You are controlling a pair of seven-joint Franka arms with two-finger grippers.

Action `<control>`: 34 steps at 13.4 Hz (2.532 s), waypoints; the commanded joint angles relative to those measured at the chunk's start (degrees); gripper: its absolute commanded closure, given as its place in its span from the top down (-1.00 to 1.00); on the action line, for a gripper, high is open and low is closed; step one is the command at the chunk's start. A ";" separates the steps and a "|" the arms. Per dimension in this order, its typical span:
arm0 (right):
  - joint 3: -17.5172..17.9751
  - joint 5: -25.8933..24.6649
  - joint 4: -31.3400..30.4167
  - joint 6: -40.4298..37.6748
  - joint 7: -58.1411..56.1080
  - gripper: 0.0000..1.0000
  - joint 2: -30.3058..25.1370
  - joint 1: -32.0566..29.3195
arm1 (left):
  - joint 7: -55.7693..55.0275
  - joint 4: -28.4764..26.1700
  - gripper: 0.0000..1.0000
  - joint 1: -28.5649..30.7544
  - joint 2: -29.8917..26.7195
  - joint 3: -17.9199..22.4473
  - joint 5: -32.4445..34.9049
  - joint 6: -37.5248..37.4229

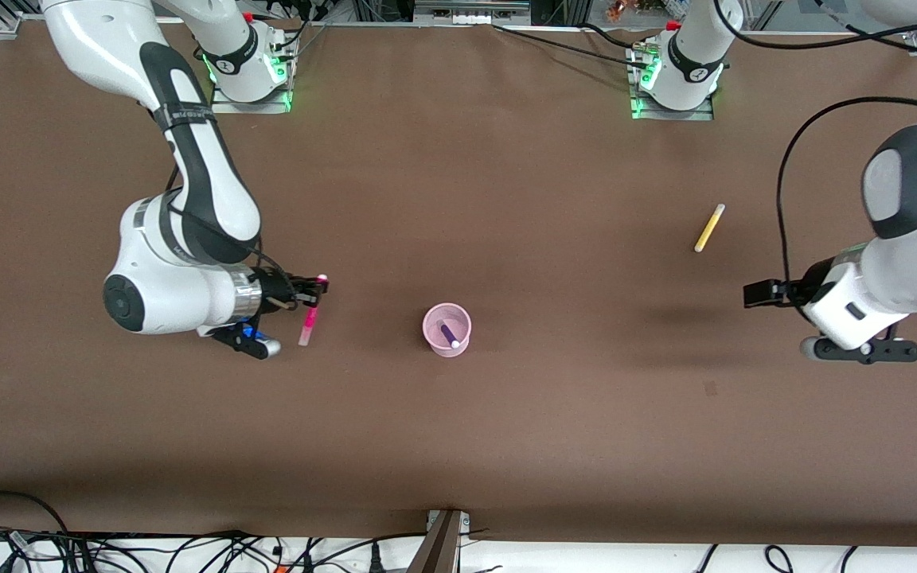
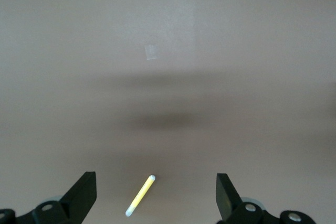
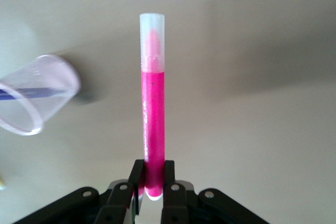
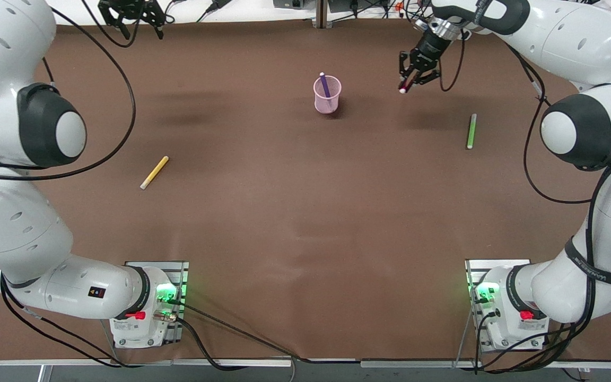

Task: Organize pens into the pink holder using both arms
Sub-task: 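Lift the pink marker and lower it into the pink holder, then open the right gripper and draw it back from the holder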

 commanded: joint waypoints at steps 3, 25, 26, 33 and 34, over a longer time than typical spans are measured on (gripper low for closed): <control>-0.29 13.93 8.59 -0.91 15.67 -1.00 4.54 4.50 | 4.24 -5.36 1.00 1.92 -4.39 -0.68 -1.29 3.73; 0.50 32.51 15.64 10.60 19.64 -1.00 15.97 10.84 | -2.34 -10.28 1.00 12.47 -9.48 -14.65 7.41 7.25; 0.59 32.60 15.64 10.95 19.90 -1.00 16.32 10.84 | -2.52 -10.28 1.00 12.47 -9.48 -14.74 7.41 7.25; 0.59 32.60 15.38 13.06 19.29 0.77 16.94 11.55 | -3.67 -10.98 1.00 11.25 -8.34 -15.62 7.32 9.18; 0.50 32.51 15.55 13.15 19.20 0.99 16.77 11.81 | -3.84 -11.07 1.00 10.64 -8.17 -15.62 7.32 9.27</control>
